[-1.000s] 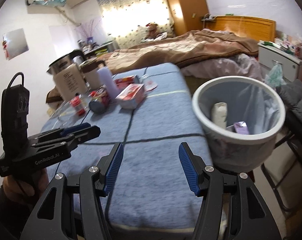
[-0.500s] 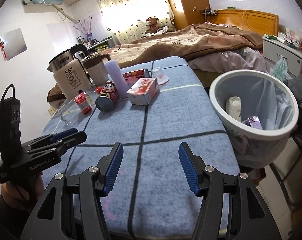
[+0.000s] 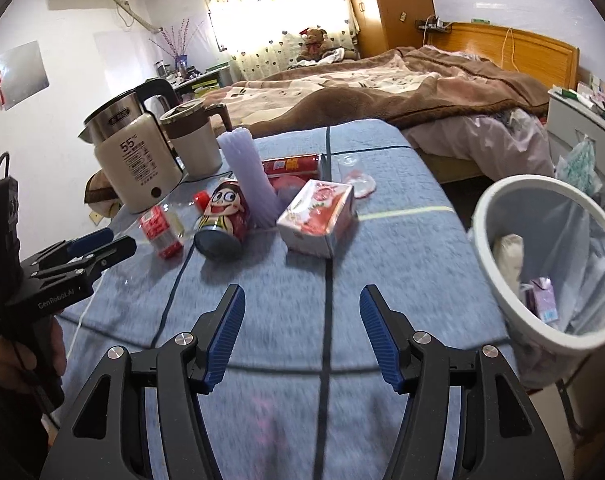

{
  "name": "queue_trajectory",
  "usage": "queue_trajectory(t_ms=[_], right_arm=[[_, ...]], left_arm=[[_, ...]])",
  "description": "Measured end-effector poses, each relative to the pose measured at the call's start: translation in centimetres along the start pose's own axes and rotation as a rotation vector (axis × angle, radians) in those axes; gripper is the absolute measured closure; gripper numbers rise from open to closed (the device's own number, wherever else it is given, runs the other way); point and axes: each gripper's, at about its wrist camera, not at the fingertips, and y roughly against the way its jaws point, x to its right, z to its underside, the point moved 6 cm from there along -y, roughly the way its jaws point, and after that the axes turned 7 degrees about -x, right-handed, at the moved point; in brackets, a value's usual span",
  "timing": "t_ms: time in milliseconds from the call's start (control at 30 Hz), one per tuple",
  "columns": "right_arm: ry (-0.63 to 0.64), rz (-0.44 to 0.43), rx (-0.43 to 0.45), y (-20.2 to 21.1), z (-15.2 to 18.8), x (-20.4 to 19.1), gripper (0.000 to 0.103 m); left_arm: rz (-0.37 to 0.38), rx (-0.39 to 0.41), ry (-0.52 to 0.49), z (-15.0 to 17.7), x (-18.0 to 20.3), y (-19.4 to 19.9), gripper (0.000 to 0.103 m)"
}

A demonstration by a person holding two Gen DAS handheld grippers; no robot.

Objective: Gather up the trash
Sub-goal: 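Grasp the clear plastic bottle with the left tool while the right tool grasps the strawberry milk carton, then carry bottle and milk carton over the wastebasket and open both tools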

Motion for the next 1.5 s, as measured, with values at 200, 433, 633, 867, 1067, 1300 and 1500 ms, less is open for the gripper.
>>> queue_trajectory(t_ms=[200,433,633,867,1067,1300,1500], right_arm=[[-0.009,0.021,-0.022,-3.3,-2.1,-0.5,0.042],[-0.049,0.089,-0.027,-6.9,-4.9,0.1,0.042],[-0.080,0.117,-0.026,-8.3,-5.4,0.4,0.038],[-0.126,0.147,-0.042,-8.9,-5.6,0.2,0.035],[-0.169,0.190,-0.067,-9.5,-5.2,1.6,0.035],[-0.174,0.158,-0.045,-7.9,-4.6,3.0,0.048],[-0.149,0.119,-0.035,-5.8,-2.6,3.6,0.049]], left_arm=[[-0.006,-0.042,0.003,0.0,-2.7,-2.6,0.028],[0.056,-0.076,-0.011,0.7,-2.2,-4.0,0.024],[0.107,-0.117,0.026,1.3,-1.6,-4.5,0.024],[0.095,-0.112,0.043,1.0,-1.3,-4.7,0.024],[0.094,-0.118,0.060,0.9,-1.2,-5.1,0.025],[0.117,-0.120,0.111,1.2,-1.3,-5.1,0.039],[0.122,-0.086,0.159,2.2,-1.0,-3.6,0.039]])
